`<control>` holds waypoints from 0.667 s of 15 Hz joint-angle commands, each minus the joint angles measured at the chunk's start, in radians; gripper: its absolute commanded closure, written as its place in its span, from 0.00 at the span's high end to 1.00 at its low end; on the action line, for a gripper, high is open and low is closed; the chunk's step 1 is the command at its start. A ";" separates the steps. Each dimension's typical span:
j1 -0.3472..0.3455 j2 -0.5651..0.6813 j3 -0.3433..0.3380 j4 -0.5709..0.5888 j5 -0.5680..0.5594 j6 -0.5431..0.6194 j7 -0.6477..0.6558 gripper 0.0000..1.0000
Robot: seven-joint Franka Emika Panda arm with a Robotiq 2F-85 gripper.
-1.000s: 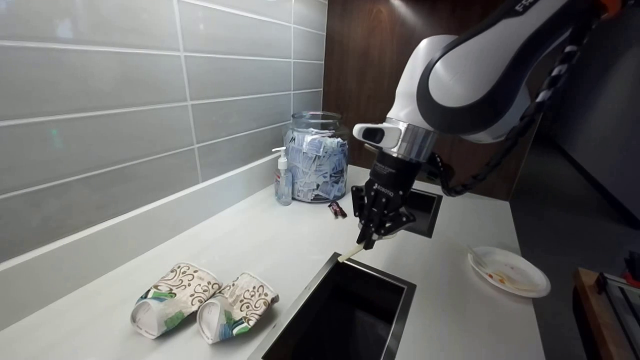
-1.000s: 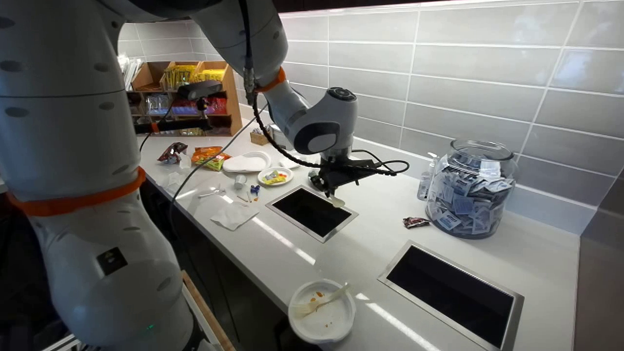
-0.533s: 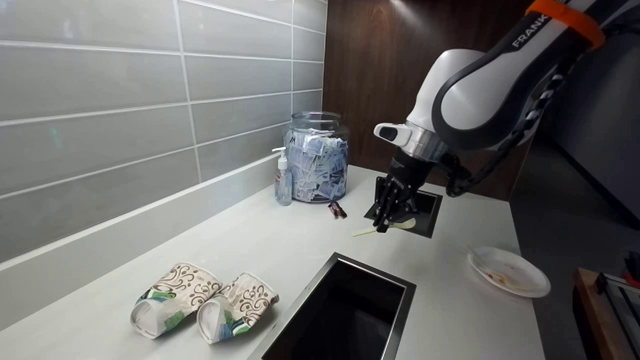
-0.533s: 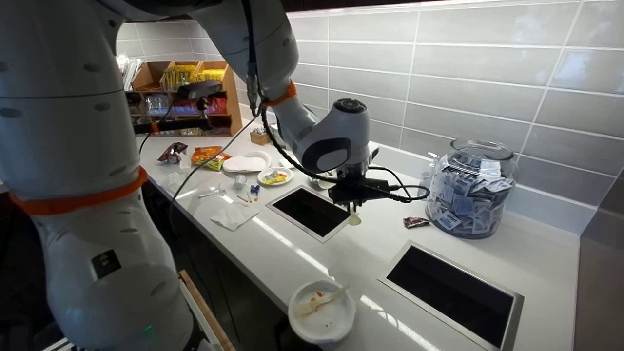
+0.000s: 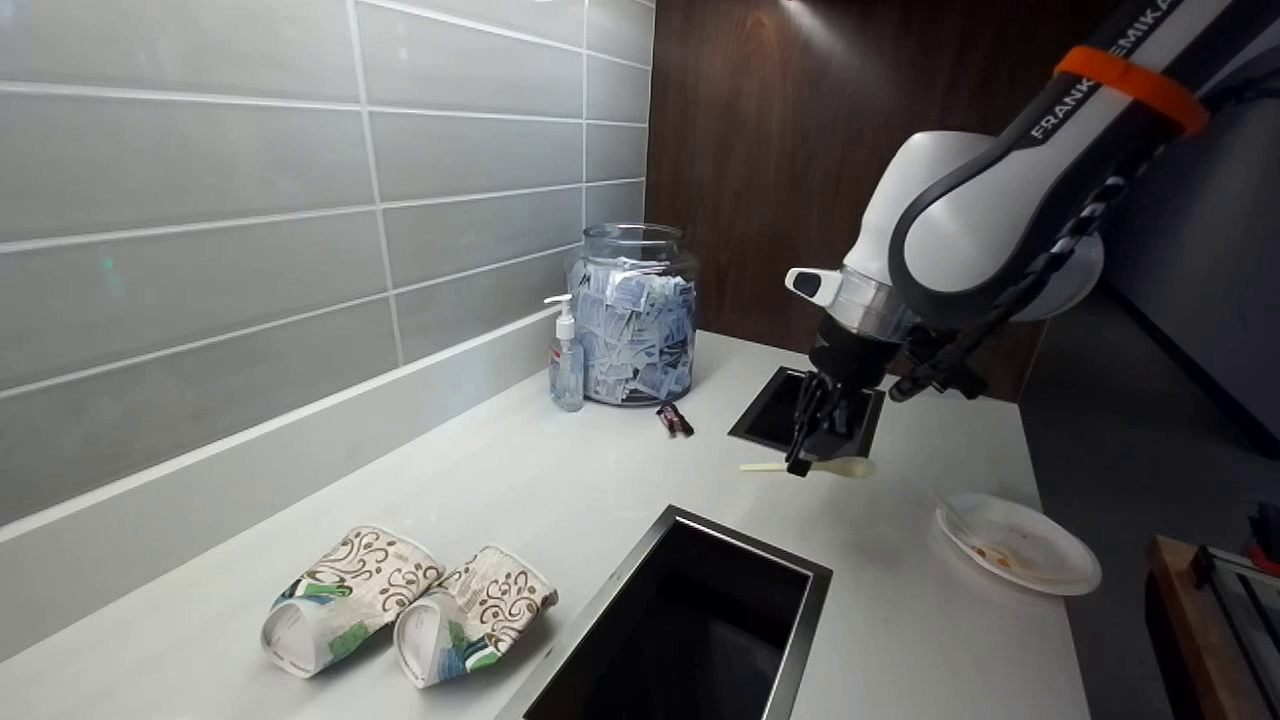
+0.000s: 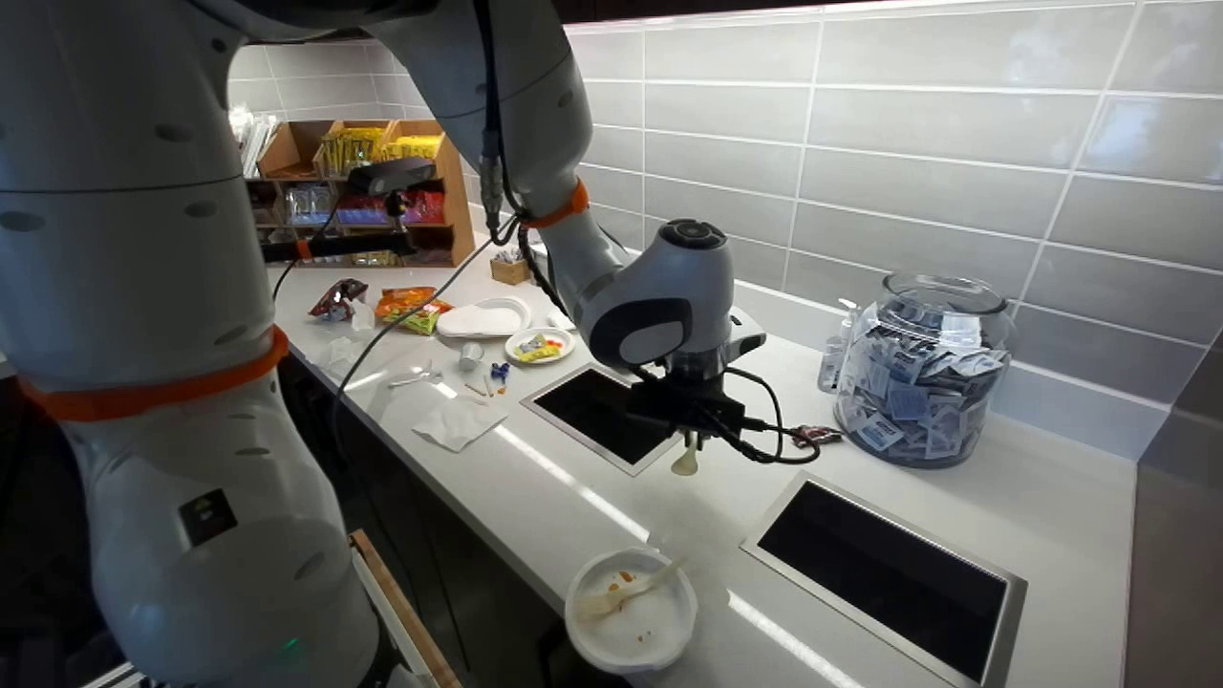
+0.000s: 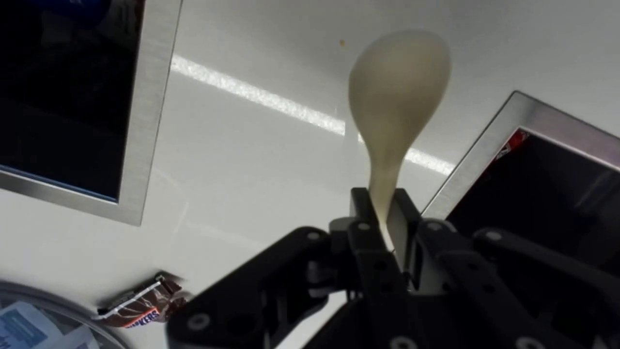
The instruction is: Use the spoon to push the corn chips into the bin
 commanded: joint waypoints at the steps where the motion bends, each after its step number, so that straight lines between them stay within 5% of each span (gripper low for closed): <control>1: 0.009 -0.008 -0.012 -0.028 0.005 0.016 0.121 0.03; 4: 0.005 0.001 -0.007 -0.028 0.018 0.015 0.157 0.03; 5: 0.003 0.003 -0.007 -0.028 0.017 0.012 0.163 0.39; 6: 0.002 0.002 -0.005 -0.029 0.021 0.011 0.166 0.40; 10: 0.005 0.003 -0.012 -0.033 -0.001 0.019 0.203 0.68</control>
